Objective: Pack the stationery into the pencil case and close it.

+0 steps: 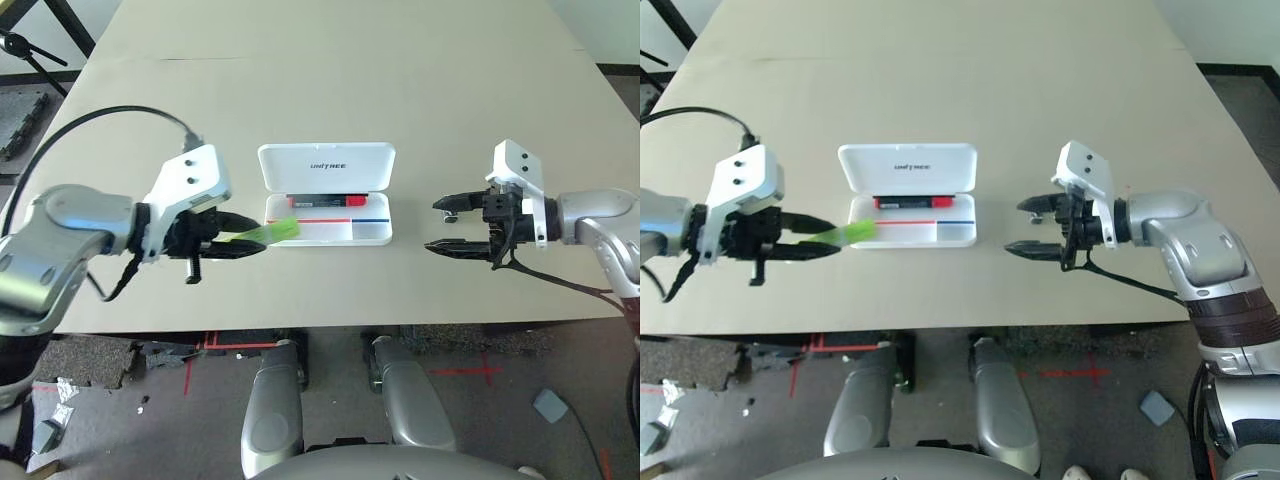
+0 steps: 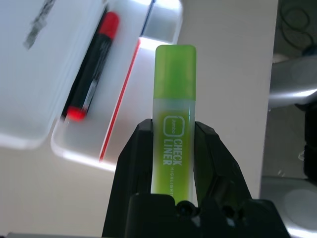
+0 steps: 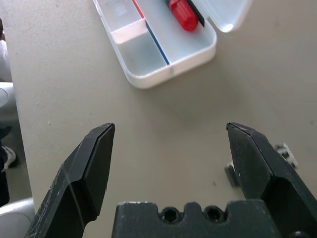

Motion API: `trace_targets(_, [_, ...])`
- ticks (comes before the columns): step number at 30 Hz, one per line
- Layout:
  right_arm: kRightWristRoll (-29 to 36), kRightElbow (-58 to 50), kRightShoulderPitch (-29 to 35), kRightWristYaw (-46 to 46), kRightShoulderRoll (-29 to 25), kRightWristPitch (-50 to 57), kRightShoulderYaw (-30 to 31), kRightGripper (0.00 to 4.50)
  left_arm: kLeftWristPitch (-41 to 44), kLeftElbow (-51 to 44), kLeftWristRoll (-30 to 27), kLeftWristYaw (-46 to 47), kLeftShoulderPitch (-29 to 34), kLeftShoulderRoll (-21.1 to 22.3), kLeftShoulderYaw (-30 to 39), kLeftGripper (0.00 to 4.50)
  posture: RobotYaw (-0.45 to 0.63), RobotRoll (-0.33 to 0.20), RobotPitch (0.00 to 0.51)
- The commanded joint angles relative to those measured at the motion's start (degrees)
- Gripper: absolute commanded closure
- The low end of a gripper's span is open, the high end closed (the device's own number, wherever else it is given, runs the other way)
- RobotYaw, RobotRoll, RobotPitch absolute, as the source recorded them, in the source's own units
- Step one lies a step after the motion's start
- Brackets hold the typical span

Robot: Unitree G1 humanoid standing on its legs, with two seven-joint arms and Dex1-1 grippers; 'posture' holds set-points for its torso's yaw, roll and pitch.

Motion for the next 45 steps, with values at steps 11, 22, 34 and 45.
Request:
trace_targets(11, [0.8, -3.7, 5.6, -2.1, -3.1, 2.1, -4.5, 0.00, -10.8, 13.0, 12.1, -2.3, -8.9, -9.0, -13.9, 3.42, -0.12, 0.000, 0.276])
trace_targets(22, [1.3, -5.8, 7.8, -3.8, -4.1, 3.3, -6.3, 0.00, -16.7, 18.8, 17.4, -3.5, -9.8, -11.8, -15.0, 3.42, -0.14, 0.000, 0.269])
trace_targets(34, [5.6, -7.2, 7.1, -8.4, -1.2, 6.4, -11.1, 0.00, -14.3, 11.8, 13.1, -5.1, -6.5, -6.4, -6.4, 0.38, -0.12, 0.000, 0.280])
trace_targets(45, [2.4, -13.0, 0.0, -40.3, 12.5, 22.9, -17.2, 0.00, -13.0, 7.8, 8.8, -1.9, 0.0, 0.5, 8.1, 0.02, -0.13, 0.000, 0.290])
